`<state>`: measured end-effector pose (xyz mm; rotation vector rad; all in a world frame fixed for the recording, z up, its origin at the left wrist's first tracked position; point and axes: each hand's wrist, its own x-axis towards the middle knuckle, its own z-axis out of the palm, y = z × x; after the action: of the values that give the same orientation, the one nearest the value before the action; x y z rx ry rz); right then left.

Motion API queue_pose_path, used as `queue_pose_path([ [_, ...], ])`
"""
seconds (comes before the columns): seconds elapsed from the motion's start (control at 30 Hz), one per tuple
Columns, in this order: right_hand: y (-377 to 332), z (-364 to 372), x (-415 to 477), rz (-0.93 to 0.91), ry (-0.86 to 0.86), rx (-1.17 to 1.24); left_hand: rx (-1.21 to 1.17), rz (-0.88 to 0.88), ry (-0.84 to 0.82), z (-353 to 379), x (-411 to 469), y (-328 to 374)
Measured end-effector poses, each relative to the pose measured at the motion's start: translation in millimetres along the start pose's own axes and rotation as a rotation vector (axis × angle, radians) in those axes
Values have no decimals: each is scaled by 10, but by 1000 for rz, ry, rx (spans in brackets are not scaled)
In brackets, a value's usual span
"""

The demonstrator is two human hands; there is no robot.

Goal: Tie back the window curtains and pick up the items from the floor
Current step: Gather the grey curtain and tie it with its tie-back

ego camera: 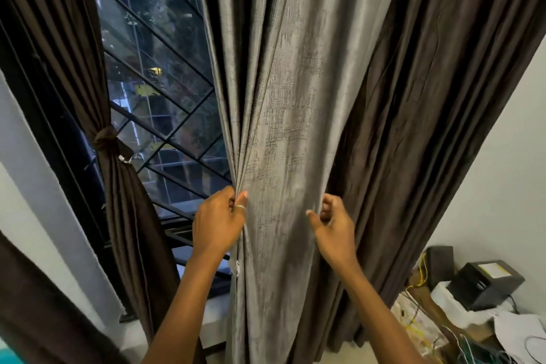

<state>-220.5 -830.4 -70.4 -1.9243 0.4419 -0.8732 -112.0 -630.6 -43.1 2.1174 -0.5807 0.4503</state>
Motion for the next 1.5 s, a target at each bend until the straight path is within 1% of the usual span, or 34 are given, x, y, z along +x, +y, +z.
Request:
queue_pose_path([
  [0.13, -69, 310, -73, -192, -62, -174, -11, 19, 2, 59, -36, 60],
  [0.2, -124, 470, -105, -233, -107, -215, -18, 23, 8, 55, -48, 62],
  [0.33, -299, 708, -170, -281, -162, -211, -26, 27, 14, 24, -61, 55],
  [0.4, -359, 800, -189, -283, -187, -187, -33, 41, 15, 19, -78, 58],
  [0.6, -441, 942, -238, -174, -209, -27, -153, 53, -26, 24, -138, 3],
  [0.67, -423, 955, -247, -184, -215, -66, -183, 65, -16, 13, -155, 25],
  [0.8, -405, 930, -267, -300, -208, -171, -227, 73, -43, 14, -174, 102],
  [0.93, -402, 901, -312, -309, -214, -146, -252, -12, -95, 3, -199, 169],
  [1.07, -422, 892, -381, -348, -178, -99, -277, -128, -77, -17, -272, 281],
  [1.2, -406, 943, -417, -356, -194, -53, -187, -207, -72, -34, -261, 363],
  [1.27, -397, 930, -470, -305, -222, -19, -145, -197, -59, -15, -225, 361],
  [1.37, -411, 888, -513, -329, -224, -119, -136, -155, -54, 15, -201, 307],
  [1.5, -421, 798, -488, -374, -305, 12, -178, -90, -123, -46, -179, 245],
])
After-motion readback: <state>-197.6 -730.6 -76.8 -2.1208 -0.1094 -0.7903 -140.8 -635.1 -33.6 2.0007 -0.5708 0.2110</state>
